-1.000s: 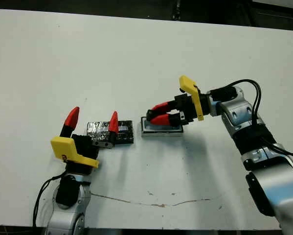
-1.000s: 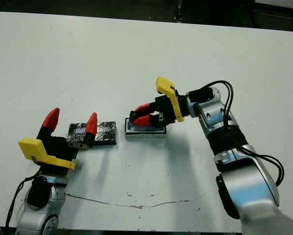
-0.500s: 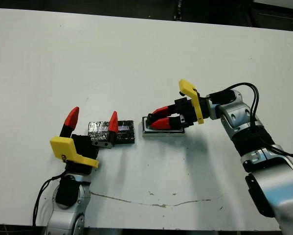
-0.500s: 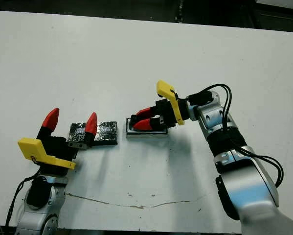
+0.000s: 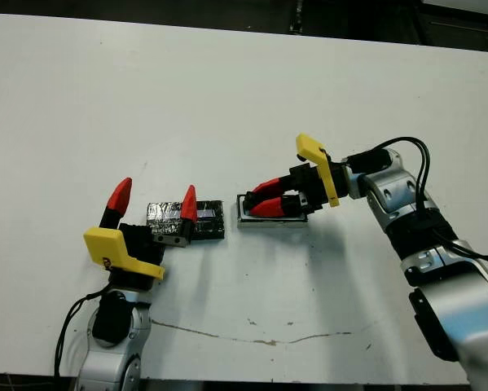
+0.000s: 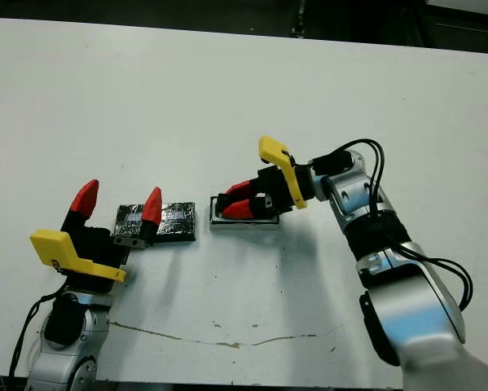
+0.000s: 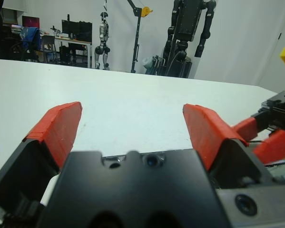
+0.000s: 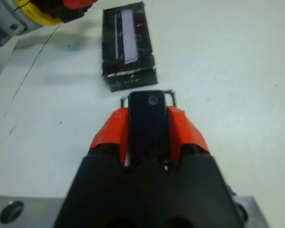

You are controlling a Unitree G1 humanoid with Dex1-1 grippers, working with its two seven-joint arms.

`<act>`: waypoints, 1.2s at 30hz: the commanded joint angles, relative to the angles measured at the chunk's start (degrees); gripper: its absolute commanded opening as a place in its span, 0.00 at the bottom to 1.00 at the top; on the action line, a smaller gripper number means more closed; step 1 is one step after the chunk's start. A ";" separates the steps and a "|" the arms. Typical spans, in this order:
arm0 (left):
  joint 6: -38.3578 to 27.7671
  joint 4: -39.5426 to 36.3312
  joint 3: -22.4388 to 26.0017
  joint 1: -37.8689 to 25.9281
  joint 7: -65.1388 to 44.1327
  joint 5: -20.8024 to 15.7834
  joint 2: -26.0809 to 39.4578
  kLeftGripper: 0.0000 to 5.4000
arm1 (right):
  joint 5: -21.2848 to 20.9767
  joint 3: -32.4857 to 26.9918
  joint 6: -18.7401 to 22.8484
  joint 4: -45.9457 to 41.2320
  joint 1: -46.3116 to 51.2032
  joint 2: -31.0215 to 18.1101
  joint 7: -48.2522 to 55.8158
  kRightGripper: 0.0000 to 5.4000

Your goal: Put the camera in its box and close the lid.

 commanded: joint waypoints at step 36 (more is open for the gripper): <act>-0.98 0.35 2.13 -0.65 -2.88 -0.63 3.17 1.00 | 10.18 -21.45 9.00 -25.58 11.13 -8.87 -17.63 1.00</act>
